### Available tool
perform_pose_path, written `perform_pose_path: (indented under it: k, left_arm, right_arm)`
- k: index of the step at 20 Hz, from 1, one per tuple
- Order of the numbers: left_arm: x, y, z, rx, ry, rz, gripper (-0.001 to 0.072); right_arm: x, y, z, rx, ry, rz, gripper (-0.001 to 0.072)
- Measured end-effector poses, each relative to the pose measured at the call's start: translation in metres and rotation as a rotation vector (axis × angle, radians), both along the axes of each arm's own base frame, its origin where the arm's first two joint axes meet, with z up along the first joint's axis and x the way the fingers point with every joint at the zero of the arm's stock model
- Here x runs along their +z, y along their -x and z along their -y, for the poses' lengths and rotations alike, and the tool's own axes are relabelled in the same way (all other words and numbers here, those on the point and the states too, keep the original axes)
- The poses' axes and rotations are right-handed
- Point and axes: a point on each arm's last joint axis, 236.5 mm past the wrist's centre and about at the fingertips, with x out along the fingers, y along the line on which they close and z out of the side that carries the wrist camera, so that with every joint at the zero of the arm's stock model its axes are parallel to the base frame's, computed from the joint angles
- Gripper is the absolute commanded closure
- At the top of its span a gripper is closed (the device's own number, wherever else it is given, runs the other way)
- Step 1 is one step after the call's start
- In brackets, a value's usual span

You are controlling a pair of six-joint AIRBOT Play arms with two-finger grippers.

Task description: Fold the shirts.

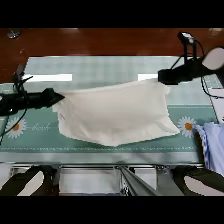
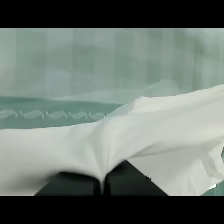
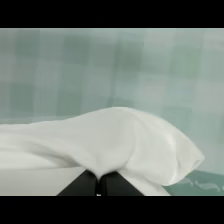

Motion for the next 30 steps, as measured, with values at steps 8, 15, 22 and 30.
perform_pose_path:
  k: [8, 15, 22, 30]
  left_arm:
    - [-0.011, -0.081, 0.005, 0.001, 0.089, -0.045, 0.0003]
    - [-0.052, 0.0, -0.065, -0.074, -0.013, -0.358, 0.0006]
    - [-0.116, 0.099, -0.027, 0.013, 0.198, -0.487, 0.0006]
    - [-0.136, 0.119, 0.013, -0.016, 0.273, -0.448, 0.0325]
  right_arm:
    - [-0.012, -0.07, 0.018, -0.156, -0.35, -0.064, 0.0095]
    - [-0.033, 0.005, 0.128, -0.214, -0.182, -0.228, 0.0096]
    - [-0.103, 0.121, 0.133, -0.388, -0.238, -0.289, 0.0096]
    - [-0.12, 0.142, 0.096, -0.415, -0.4, -0.268, 0.0096]
